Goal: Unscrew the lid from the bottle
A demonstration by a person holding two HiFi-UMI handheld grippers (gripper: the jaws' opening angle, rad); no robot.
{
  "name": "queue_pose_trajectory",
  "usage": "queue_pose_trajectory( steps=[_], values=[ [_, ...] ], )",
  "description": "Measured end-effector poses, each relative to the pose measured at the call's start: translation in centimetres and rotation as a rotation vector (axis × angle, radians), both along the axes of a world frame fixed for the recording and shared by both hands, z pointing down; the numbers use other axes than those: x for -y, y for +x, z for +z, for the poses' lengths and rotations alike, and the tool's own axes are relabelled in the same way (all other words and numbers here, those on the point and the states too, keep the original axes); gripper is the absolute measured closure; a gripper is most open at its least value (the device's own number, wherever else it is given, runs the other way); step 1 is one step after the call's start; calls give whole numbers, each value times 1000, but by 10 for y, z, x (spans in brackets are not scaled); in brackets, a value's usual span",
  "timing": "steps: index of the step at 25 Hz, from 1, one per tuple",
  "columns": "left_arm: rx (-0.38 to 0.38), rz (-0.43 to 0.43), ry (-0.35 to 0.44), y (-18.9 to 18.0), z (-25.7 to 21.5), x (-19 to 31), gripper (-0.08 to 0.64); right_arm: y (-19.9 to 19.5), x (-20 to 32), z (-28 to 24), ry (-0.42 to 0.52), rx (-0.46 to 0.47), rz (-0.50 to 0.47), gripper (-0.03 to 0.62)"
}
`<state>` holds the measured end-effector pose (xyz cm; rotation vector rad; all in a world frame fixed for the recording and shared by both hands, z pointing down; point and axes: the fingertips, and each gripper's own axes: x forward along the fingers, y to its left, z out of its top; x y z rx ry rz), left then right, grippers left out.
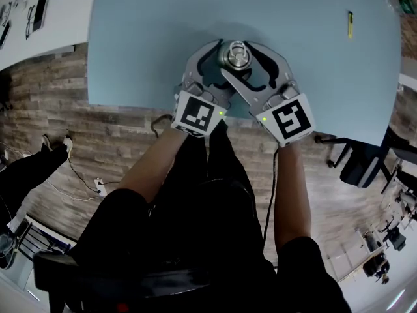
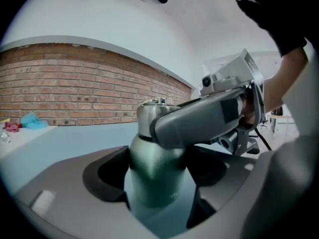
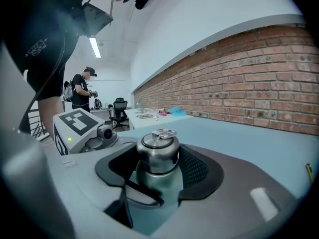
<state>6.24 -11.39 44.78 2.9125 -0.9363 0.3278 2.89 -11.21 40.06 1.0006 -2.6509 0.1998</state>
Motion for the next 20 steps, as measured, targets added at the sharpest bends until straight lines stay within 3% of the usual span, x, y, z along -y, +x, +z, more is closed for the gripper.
queue_pose_trajectory(
  steps=[11, 20],
  values=[
    [14, 93, 8, 3, 1, -4, 207, 1, -2, -2, 11, 12, -24, 332],
    [5, 179, 5, 6, -1, -4, 207, 3, -3, -2, 12, 7, -101, 333]
  ],
)
